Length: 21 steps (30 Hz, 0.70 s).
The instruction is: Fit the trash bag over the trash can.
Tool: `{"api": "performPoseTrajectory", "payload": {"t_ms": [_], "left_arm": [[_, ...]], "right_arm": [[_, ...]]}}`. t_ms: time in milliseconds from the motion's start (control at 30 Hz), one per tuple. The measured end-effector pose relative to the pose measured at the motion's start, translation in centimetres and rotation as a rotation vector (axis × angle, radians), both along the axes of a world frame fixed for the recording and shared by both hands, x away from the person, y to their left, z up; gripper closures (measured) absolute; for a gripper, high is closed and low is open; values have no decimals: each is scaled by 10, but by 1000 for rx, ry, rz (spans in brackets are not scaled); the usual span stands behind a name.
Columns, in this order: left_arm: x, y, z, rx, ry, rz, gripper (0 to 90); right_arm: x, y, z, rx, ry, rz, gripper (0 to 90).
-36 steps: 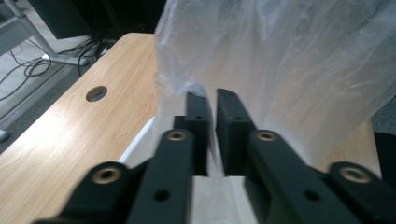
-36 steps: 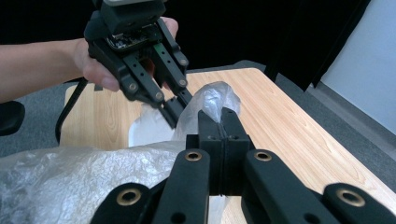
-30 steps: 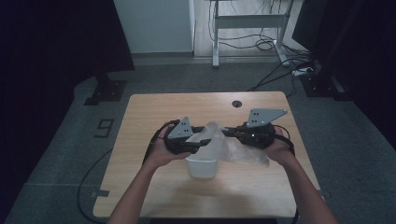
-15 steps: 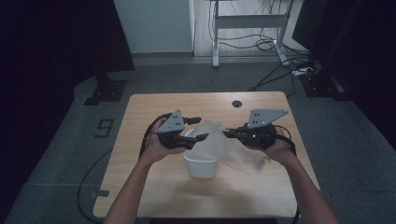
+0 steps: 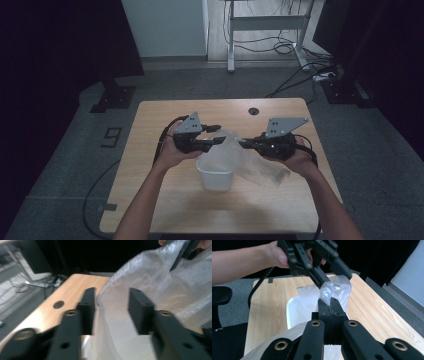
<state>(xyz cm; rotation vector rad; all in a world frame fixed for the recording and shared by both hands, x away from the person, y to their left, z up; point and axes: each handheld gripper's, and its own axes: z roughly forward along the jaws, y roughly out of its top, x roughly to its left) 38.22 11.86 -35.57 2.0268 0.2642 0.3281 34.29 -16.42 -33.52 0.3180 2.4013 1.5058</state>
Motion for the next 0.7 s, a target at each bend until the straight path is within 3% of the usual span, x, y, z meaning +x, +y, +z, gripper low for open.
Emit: {"api": "performPoseTrajectory", "payload": {"t_ms": [67, 233, 467, 700], "left_arm": [[0, -2, -2, 18, 4, -2, 674], [-2, -7, -7, 10, 21, 14, 886], [-4, -4, -13, -58, 49, 46, 900], [-5, 5, -21, -115, 70, 65, 900]], "right_arm": [[0, 0, 0, 1, 0, 1, 891], [0, -2, -2, 9, 7, -6, 890], [-1, -7, -2, 50, 22, -17, 837], [-3, -13, 4, 134, 15, -49, 635]]}}
